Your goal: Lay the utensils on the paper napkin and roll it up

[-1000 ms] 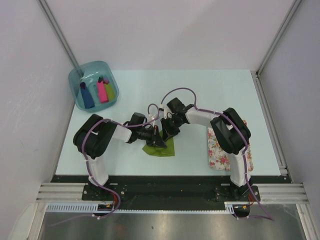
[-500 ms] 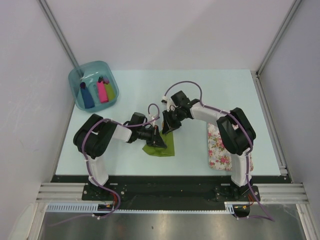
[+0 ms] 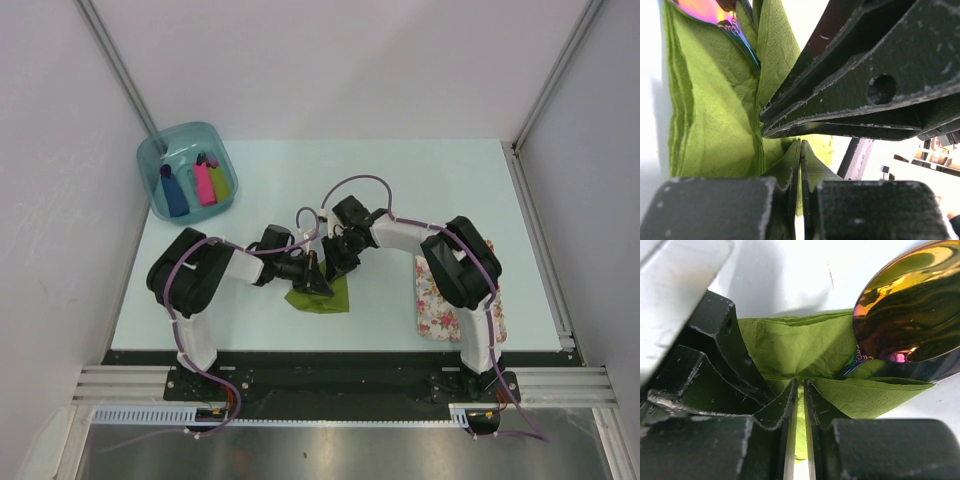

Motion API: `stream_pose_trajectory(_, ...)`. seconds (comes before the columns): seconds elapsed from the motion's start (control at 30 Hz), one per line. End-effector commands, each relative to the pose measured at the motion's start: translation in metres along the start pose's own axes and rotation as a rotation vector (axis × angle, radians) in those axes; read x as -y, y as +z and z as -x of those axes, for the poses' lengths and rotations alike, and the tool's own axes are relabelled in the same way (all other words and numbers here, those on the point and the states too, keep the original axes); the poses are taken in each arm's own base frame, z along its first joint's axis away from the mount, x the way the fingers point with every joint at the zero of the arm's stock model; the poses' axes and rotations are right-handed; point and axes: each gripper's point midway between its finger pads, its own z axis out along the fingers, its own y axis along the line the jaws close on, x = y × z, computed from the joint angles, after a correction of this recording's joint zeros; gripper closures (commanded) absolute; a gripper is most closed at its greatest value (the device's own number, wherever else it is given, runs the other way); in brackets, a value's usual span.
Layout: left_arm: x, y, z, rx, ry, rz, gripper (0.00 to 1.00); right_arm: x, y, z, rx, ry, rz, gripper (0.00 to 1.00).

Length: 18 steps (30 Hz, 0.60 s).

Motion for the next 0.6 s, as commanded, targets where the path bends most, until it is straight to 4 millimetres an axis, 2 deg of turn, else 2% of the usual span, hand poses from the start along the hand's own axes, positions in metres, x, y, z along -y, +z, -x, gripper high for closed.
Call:
stream_pose_trajectory(0.0, -0.022, -0.006, -0.005, 0.017, 0.002, 0.093, 0.93, 0.036, 0.018, -0.031, -0.09, -0.01, -0.139, 0.86)
stream_pose_trajectory(0.13, 0.006, -0.015, 0.009, 0.071, 0.065, 0.034, 0.87, 0.04, 0.019, -0.035, -0.094, -0.009, -0.144, 0.86)
stream_pose_trajectory(0.23, 0.014, -0.017, 0.014, 0.083, 0.08, 0.024, 0.86, 0.041, 0.019, -0.035, -0.093, -0.005, -0.144, 0.87)
stream_pose_trajectory(0.43, 0.017, -0.011, 0.012, 0.07, 0.08, 0.019, 0.89, 0.038, 0.018, -0.03, -0.082, -0.001, -0.131, 0.87)
stream_pose_trajectory(0.57, 0.01, -0.005, 0.009, 0.057, 0.074, 0.04, 0.91, 0.039, 0.017, -0.029, -0.082, 0.004, -0.129, 0.87)
